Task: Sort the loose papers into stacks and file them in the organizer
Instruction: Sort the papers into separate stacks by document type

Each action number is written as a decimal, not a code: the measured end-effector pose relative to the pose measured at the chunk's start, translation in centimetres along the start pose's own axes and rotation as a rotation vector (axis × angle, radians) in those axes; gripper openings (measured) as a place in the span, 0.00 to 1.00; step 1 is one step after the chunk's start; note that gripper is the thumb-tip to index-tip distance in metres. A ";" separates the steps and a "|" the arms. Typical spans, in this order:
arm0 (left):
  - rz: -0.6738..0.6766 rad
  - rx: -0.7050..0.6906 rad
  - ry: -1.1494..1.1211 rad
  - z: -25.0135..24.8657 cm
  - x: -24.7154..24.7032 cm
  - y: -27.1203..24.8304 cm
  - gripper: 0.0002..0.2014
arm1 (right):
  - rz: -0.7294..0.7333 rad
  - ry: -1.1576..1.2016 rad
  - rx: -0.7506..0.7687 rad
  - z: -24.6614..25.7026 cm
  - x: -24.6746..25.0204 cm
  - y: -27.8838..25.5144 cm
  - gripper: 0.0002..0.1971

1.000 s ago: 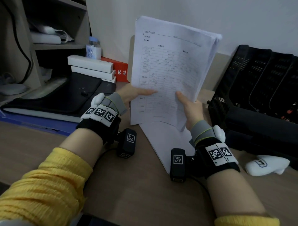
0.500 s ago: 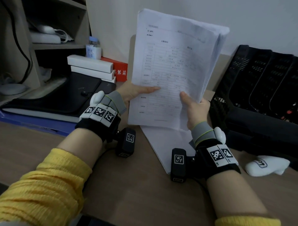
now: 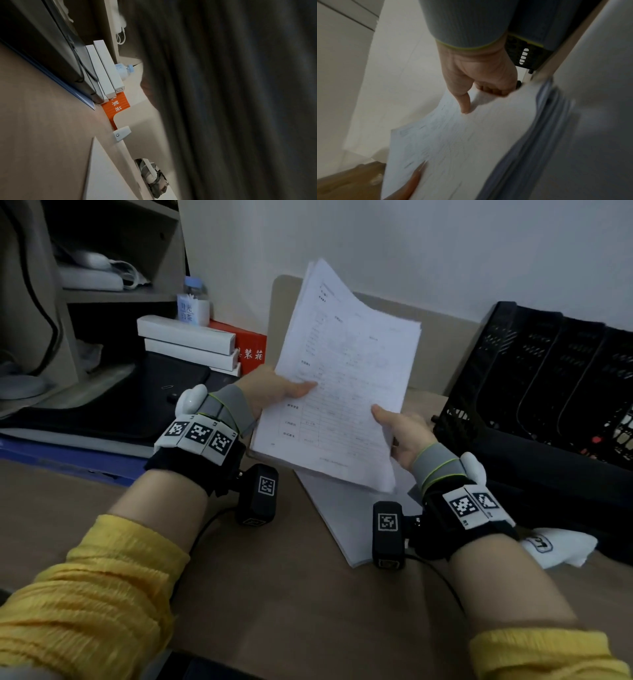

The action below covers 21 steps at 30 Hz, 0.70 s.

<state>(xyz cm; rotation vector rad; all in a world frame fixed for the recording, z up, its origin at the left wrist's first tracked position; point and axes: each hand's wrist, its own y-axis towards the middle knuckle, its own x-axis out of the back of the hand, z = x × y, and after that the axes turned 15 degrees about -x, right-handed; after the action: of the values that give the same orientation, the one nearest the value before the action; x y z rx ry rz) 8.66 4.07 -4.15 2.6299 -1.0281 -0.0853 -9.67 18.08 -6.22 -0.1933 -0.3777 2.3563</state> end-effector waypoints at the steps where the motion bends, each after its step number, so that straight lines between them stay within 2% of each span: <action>1: -0.006 0.013 0.026 0.0 -0.1 -0.1 0.24 | -0.027 -0.071 -0.026 0.1 0.2 0.2 0.13; 3: -0.014 0.028 0.062 0.0 -0.2 0.0 0.25 | -0.062 -0.161 -0.071 0.2 0.6 0.7 0.04; 6: -0.037 0.049 0.097 0.0 -0.7 0.0 0.25 | -0.161 -0.232 -0.070 0.1 1.1 1.2 0.04; 8: -0.042 0.066 0.123 0.1 -0.8 0.1 0.26 | -0.267 -0.430 -0.085 -0.3 1.8 1.6 0.16; 11: -0.046 0.092 0.157 0.2 -0.8 0.2 0.27 | -0.381 -0.782 -0.187 -0.6 2.8 1.8 0.23; 14: -0.051 0.110 0.191 0.4 -0.9 0.3 0.28 | -0.370 -0.981 -0.259 -0.5 3.1 1.6 0.25; 21: -0.056 0.136 0.185 0.6 -0.9 0.6 0.30 | -0.347 -1.198 -0.278 -0.1 2.8 0.8 0.28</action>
<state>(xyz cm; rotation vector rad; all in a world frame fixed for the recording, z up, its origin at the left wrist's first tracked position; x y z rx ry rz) 7.52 4.13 -4.64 2.7256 -0.9276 0.2193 -12.21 19.46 -6.64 1.1099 -1.1734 1.8118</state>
